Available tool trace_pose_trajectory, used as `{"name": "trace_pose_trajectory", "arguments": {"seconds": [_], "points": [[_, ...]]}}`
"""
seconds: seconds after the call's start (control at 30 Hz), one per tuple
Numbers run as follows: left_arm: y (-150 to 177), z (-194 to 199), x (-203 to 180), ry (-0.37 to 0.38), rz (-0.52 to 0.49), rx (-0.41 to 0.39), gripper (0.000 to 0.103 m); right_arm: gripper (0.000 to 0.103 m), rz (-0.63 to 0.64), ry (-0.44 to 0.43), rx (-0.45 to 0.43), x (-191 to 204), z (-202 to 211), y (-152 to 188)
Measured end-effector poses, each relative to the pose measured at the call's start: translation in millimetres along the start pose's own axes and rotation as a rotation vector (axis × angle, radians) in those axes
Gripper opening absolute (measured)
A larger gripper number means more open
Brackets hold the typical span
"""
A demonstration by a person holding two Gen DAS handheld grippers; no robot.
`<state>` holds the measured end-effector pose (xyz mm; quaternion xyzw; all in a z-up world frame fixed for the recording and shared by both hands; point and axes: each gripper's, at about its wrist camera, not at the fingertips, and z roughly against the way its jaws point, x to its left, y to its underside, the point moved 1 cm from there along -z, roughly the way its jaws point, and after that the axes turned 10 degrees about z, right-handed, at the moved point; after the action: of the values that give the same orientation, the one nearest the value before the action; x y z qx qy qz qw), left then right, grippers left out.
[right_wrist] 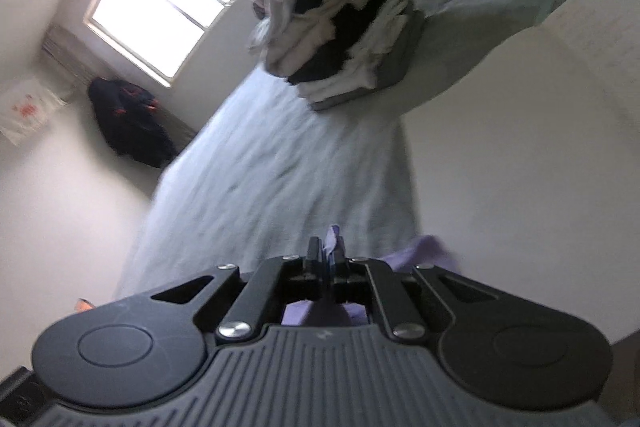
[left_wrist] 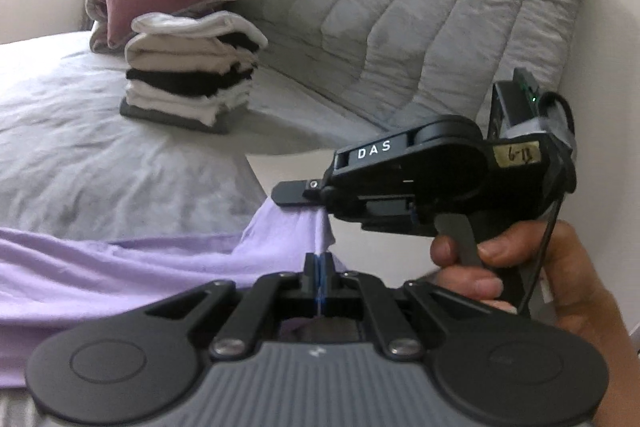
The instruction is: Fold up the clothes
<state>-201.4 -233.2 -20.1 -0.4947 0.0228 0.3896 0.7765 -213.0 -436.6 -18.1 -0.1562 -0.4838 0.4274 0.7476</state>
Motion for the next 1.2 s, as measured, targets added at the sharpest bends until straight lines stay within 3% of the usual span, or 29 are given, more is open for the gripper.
{"name": "trace_pose_trajectory", "arguments": {"seconds": [0.23,0.5,0.57,0.63,0.67,0.7,0.77,0.97,1.2], "points": [[10.2,-25.2,-0.5,0.011,0.032,0.041,0.000,0.006,0.054,0.105,0.022,-17.7,19.5,4.6],[21.3,-41.0,10.9,-0.017,0.057,0.076,0.002,0.009,0.294,0.316,0.102,-4.7,-4.2,18.7],[20.5,-34.7,15.8,-0.016,0.071,0.074,0.013,0.011,0.334,0.340,0.087,1.5,-4.7,19.0],[18.5,-27.2,20.6,-0.024,0.076,0.073,0.032,0.014,0.363,0.350,0.069,5.8,-2.3,17.0],[16.7,-22.8,23.6,-0.040,0.077,0.069,0.036,0.022,0.361,0.348,0.059,7.4,-1.0,16.1],[14.8,-18.2,26.9,-0.057,0.077,0.066,0.040,0.038,0.360,0.341,0.050,9.4,0.2,15.5],[10.1,-9.8,36.5,-0.095,0.094,0.067,0.044,0.048,0.355,0.317,0.033,13.9,1.7,15.1],[-2.4,26.9,81.2,-0.260,0.214,0.049,0.049,0.048,0.386,0.263,0.019,33.5,-3.4,18.7],[-8.2,85.6,149.2,-0.459,0.391,-0.025,0.050,0.048,0.442,0.211,0.069,62.0,-33.0,27.3]]}}
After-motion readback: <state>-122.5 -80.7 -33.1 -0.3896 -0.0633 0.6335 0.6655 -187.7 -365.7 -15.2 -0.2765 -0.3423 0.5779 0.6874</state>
